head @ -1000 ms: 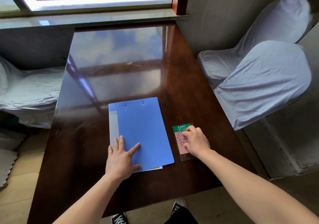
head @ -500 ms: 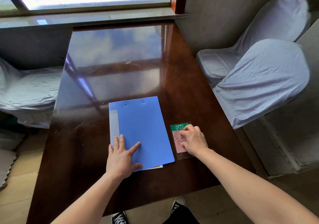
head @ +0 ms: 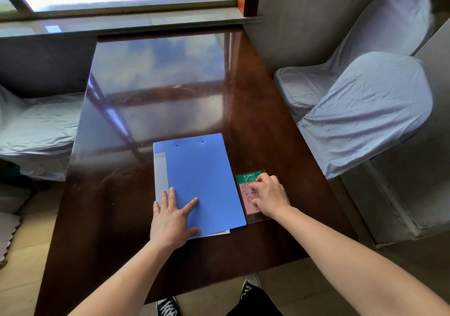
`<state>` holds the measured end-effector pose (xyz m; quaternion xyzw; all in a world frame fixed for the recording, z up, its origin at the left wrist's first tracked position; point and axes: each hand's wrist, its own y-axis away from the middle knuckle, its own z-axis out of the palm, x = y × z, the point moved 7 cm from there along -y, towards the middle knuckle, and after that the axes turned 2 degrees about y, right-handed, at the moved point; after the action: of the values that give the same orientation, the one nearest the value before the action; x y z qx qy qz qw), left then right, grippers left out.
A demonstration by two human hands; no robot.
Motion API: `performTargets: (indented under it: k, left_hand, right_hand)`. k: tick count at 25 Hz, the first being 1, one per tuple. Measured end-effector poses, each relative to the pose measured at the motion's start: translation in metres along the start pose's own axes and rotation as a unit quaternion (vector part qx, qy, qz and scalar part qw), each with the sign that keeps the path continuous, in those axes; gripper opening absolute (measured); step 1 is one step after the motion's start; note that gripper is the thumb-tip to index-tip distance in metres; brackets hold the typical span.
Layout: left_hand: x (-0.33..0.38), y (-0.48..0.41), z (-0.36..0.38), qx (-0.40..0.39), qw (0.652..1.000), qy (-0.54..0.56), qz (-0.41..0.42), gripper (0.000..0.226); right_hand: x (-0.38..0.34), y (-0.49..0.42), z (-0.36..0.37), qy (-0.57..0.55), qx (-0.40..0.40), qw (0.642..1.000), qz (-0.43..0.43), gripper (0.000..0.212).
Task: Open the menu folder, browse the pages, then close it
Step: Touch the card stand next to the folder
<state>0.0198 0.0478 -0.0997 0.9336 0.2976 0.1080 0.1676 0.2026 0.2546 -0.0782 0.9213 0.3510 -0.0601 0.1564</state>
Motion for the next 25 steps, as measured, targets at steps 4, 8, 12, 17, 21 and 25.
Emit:
performTargets:
  k: [4, 8, 12, 17, 21, 25]
  left_hand:
    - [0.0, 0.0, 0.0, 0.001, 1.0, 0.006, -0.001, 0.09]
    - [0.0, 0.0, 0.0, 0.0, 1.0, 0.013, -0.003, 0.09]
    - [-0.001, 0.0, 0.001, 0.002, 1.0, 0.016, -0.003, 0.09]
    - [-0.001, 0.0, 0.001, 0.006, 1.0, 0.018, -0.004, 0.091]
    - [-0.002, 0.0, 0.001, 0.008, 1.0, 0.03, -0.004, 0.09]
    - [-0.003, 0.003, -0.002, 0.037, 0.996, 0.079, -0.003, 0.086]
  right_hand:
    - [-0.002, -0.001, -0.001, 0.009, -0.001, 1.0, -0.002, 0.034]
    - [-0.002, -0.001, 0.0, -0.002, 0.002, 1.0, -0.002, 0.039]
    - [-0.006, -0.002, 0.002, -0.014, 0.002, 1.0, -0.008, 0.04]
    - [-0.005, 0.0, -0.001, -0.028, 0.019, 0.999, -0.013, 0.04]
    - [0.002, 0.006, -0.005, -0.034, 0.039, 0.999, -0.013, 0.037]
    - [0.008, 0.011, -0.005, -0.044, 0.037, 0.998, -0.017, 0.041]
